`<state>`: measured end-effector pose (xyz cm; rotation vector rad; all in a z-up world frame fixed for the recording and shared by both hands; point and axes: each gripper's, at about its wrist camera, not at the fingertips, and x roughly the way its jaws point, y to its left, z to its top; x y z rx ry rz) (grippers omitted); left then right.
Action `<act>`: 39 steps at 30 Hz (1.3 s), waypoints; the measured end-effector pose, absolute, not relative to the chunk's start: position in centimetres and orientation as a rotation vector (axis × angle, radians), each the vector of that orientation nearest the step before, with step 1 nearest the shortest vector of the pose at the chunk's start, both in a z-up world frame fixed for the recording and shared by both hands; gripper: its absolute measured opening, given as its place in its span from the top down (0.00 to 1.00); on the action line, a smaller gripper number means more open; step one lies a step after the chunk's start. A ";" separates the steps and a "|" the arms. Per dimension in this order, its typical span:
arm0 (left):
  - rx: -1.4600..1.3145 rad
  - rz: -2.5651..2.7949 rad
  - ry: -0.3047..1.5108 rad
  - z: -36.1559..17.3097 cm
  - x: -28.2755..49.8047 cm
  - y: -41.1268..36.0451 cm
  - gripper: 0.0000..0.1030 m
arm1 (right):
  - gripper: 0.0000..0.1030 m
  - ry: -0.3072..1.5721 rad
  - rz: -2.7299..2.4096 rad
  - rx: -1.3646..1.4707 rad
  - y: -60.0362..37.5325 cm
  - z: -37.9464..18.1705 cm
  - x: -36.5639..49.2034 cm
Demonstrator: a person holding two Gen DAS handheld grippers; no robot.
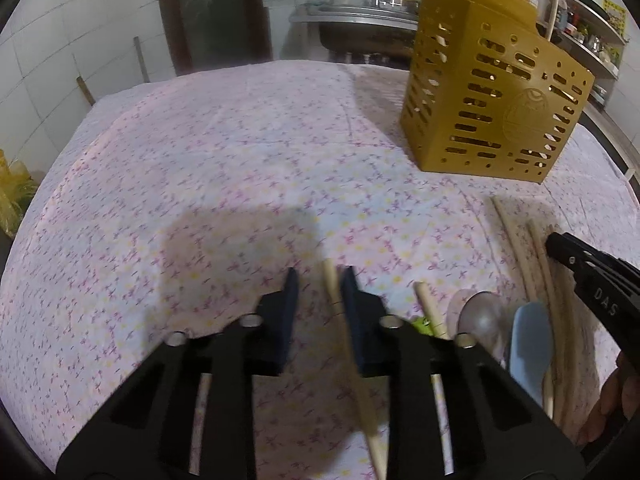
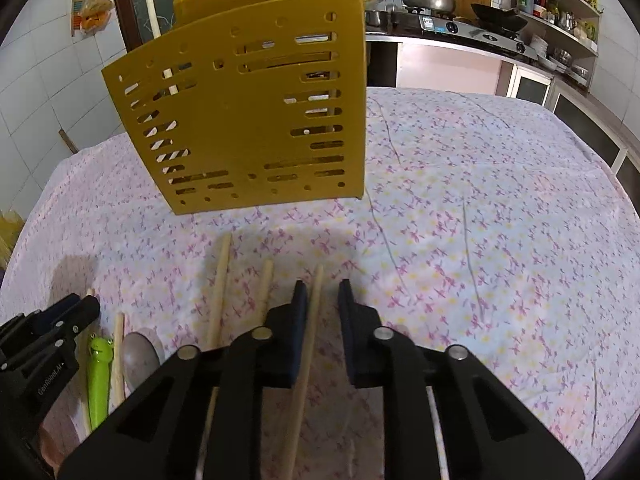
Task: Organize utensils
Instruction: 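Return to the table and grasp a chopstick with each tool, then lift both chopsticks over the yellow holder and open both tools to drop them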
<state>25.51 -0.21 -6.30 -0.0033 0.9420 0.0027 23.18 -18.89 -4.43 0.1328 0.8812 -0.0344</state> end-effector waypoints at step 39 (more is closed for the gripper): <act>-0.043 -0.027 0.425 4.6 13.0 1.2 0.95 | 0.94 0.258 0.016 0.119 -23.4 6.7 8.8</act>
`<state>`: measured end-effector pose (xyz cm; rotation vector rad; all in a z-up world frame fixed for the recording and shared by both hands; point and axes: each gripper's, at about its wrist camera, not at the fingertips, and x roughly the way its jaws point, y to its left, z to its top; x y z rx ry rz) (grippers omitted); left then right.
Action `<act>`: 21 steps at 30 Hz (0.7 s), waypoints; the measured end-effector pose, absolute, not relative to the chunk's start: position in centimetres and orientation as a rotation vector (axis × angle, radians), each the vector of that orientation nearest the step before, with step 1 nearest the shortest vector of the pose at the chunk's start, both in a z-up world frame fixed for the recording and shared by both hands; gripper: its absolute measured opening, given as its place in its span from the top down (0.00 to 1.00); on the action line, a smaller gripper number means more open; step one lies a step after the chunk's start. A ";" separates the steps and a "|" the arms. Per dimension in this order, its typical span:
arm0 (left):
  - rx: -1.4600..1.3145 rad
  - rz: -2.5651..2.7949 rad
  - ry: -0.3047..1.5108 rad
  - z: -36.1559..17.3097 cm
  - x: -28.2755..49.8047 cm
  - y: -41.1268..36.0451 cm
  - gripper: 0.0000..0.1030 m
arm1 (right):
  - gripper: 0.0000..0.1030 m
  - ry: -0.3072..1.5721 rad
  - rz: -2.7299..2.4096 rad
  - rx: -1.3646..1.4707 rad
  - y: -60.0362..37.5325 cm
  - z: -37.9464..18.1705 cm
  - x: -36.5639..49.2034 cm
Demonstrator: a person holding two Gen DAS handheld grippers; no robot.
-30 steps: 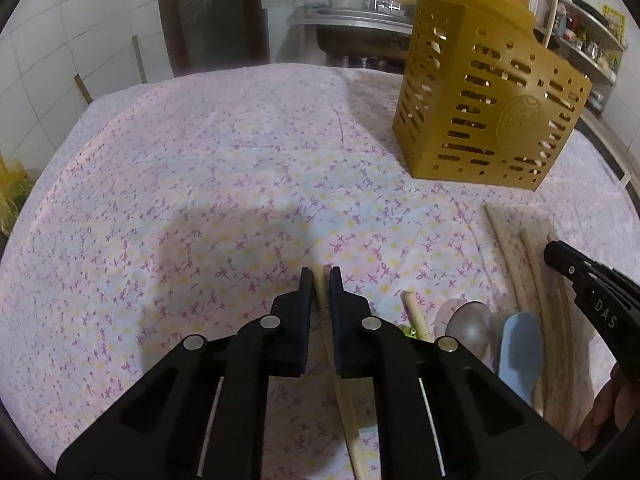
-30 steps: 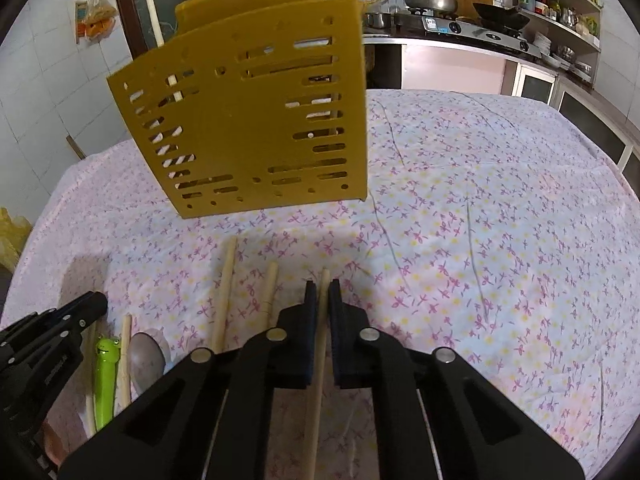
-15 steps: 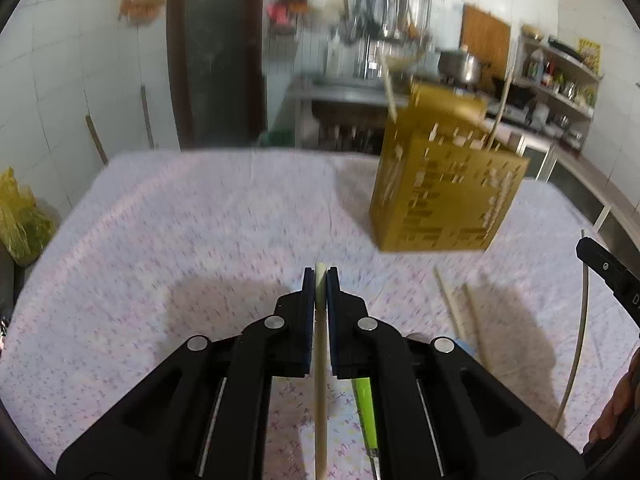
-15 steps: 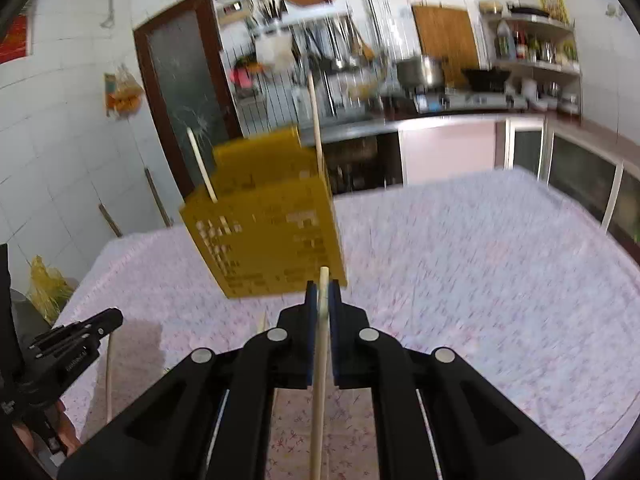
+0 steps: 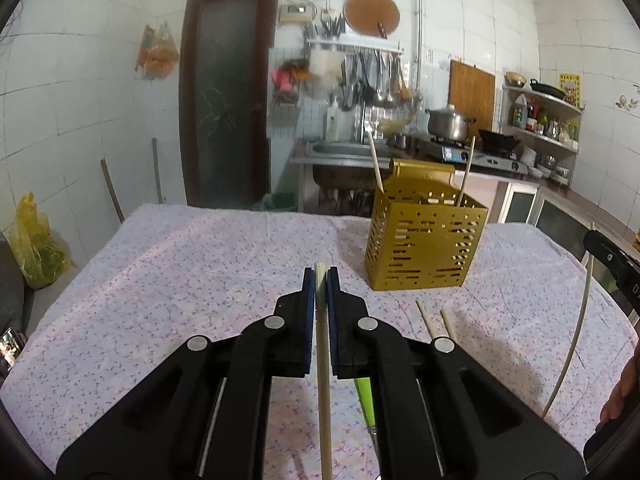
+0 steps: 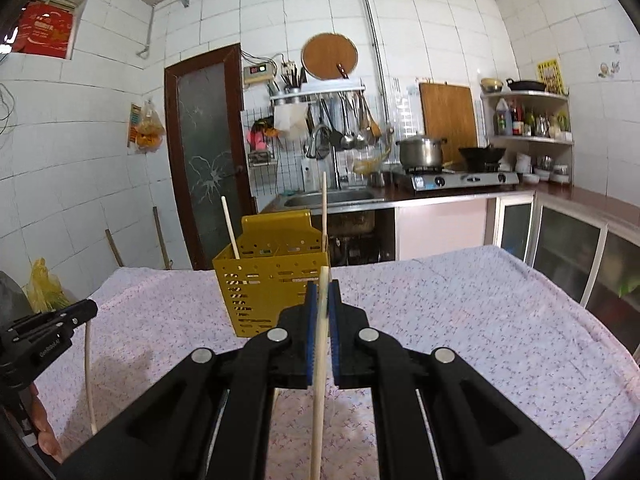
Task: Organize utensils
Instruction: 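Lift both chopsticks over the yellow holder and open both tools to drop them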
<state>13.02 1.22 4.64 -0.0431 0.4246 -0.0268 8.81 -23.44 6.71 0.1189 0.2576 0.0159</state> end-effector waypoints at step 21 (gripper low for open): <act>-0.048 -0.092 0.313 8.1 12.1 -0.4 0.95 | 0.94 0.181 0.028 0.117 -24.1 8.7 7.8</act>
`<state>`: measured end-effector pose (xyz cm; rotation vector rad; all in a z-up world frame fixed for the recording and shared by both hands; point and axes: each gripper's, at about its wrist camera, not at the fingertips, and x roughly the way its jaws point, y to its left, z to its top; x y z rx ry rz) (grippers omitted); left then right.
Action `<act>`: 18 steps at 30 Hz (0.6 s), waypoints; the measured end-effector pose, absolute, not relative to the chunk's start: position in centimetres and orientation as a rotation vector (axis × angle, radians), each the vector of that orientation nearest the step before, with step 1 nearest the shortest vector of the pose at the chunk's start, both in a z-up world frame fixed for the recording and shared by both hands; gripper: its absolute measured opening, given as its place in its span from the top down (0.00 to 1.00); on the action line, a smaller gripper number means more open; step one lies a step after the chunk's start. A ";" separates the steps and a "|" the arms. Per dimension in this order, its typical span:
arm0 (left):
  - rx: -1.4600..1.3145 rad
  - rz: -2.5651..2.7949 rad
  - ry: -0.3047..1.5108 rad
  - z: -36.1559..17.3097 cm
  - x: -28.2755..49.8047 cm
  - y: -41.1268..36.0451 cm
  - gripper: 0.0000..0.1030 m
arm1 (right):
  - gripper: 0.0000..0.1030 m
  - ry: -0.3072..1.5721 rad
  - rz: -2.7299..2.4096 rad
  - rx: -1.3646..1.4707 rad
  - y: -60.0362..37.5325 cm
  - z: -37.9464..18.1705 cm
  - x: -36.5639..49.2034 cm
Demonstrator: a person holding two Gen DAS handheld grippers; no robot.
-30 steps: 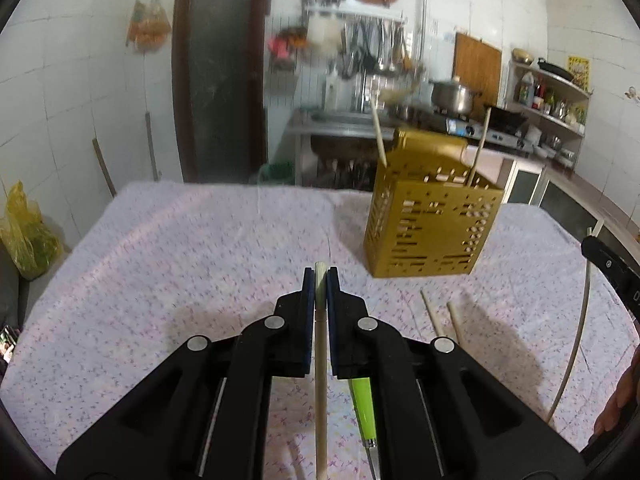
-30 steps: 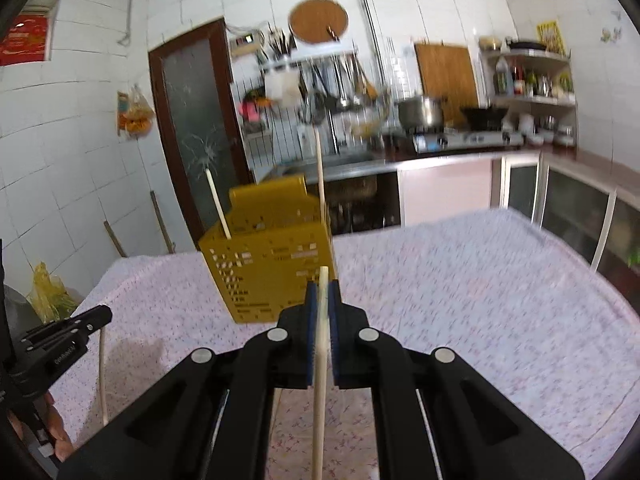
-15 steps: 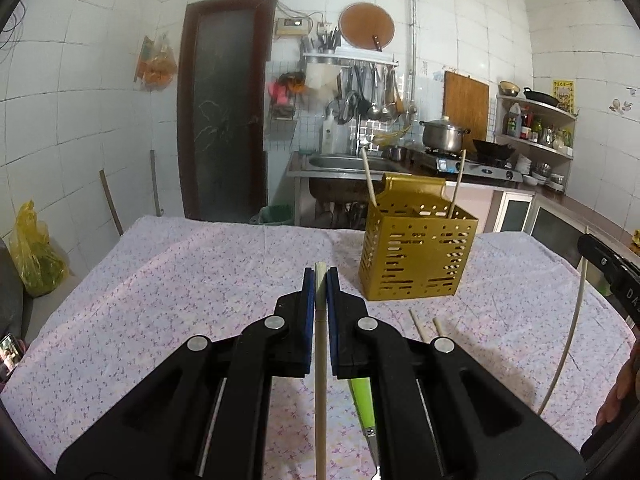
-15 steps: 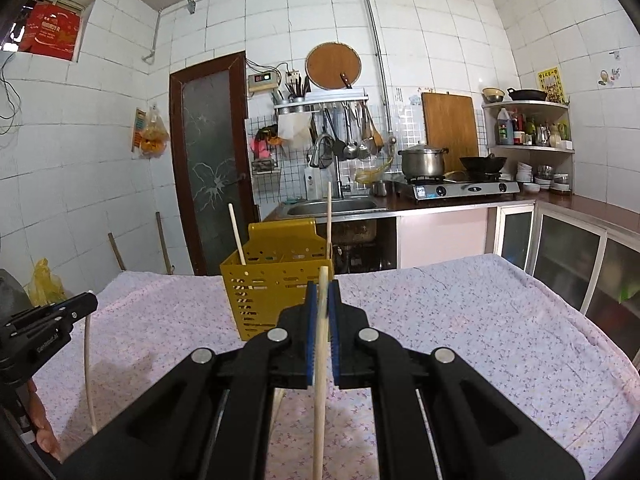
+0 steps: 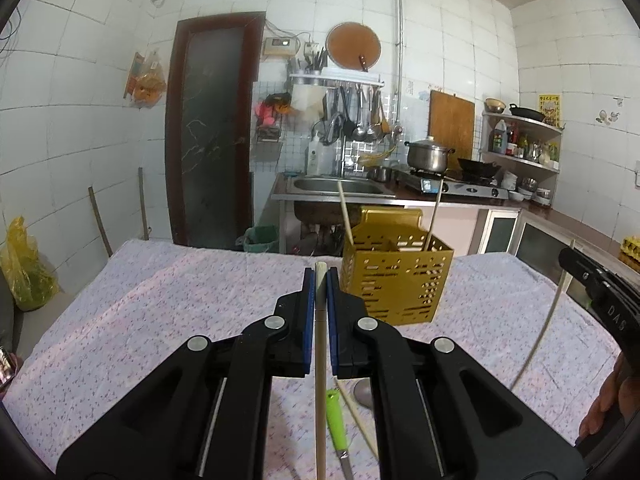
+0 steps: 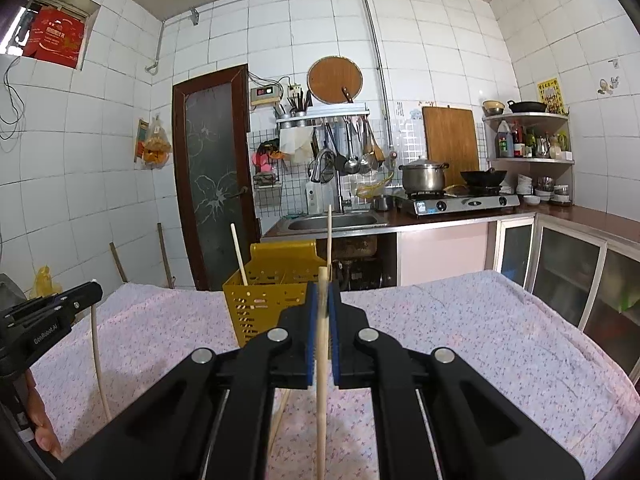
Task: Organize utensils
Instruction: 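Lift both chopsticks over the yellow holder and open both tools to drop them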
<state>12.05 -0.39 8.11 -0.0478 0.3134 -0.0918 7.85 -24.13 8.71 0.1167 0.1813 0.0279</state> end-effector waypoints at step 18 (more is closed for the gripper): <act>-0.100 -0.177 0.121 20.1 22.6 -4.5 0.95 | 0.94 -0.005 0.054 0.093 -24.6 20.0 15.3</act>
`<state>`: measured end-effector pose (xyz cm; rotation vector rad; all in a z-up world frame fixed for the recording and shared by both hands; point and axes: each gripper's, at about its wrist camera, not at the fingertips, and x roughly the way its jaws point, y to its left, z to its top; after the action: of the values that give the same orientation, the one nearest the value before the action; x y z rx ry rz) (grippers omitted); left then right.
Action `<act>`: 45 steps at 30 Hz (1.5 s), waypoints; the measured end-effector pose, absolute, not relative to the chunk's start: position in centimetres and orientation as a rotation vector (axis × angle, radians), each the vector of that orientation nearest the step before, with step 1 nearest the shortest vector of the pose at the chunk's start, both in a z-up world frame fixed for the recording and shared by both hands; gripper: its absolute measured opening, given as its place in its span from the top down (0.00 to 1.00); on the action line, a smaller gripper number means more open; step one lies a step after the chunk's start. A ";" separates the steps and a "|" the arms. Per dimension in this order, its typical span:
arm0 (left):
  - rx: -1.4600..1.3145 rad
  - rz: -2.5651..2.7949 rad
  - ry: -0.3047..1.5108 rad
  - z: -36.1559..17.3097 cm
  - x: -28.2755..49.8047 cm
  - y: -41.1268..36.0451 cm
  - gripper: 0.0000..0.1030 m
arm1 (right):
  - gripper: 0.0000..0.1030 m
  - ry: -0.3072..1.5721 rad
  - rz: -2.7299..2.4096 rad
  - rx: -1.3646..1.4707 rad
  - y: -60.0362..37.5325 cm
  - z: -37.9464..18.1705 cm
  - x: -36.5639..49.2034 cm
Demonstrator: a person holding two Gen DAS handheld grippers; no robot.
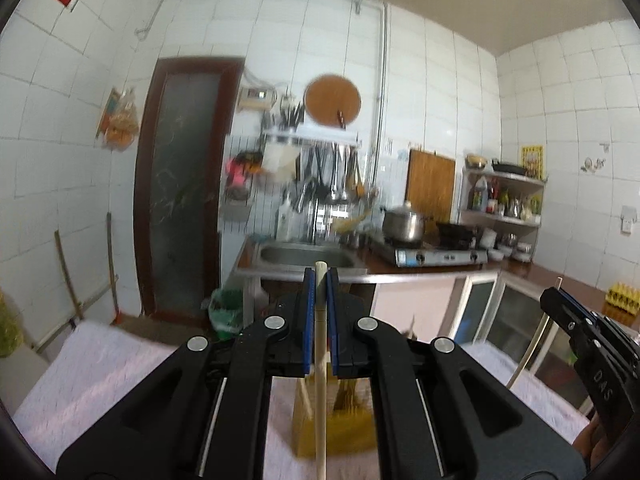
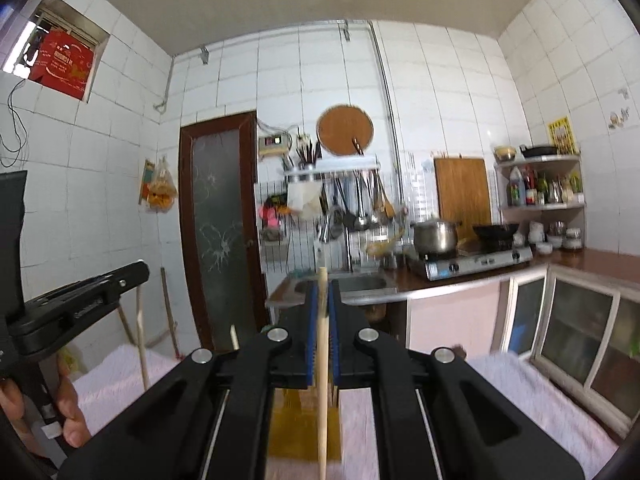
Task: Organize utensils
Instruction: 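Lift both chopsticks over the yellow holder and open both tools to drop them, then grasp the green frog-handled fork with the left tool while the right tool grasps a chopstick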
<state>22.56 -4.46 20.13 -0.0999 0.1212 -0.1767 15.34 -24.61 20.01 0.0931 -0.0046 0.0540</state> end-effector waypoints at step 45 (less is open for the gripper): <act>-0.075 0.055 0.539 7.0 23.4 4.2 0.05 | 0.28 0.568 -0.083 0.130 -25.6 5.2 19.0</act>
<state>23.37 4.19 7.00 -0.0749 0.5390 0.0552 18.99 -25.62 5.19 0.1303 0.5683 -0.0832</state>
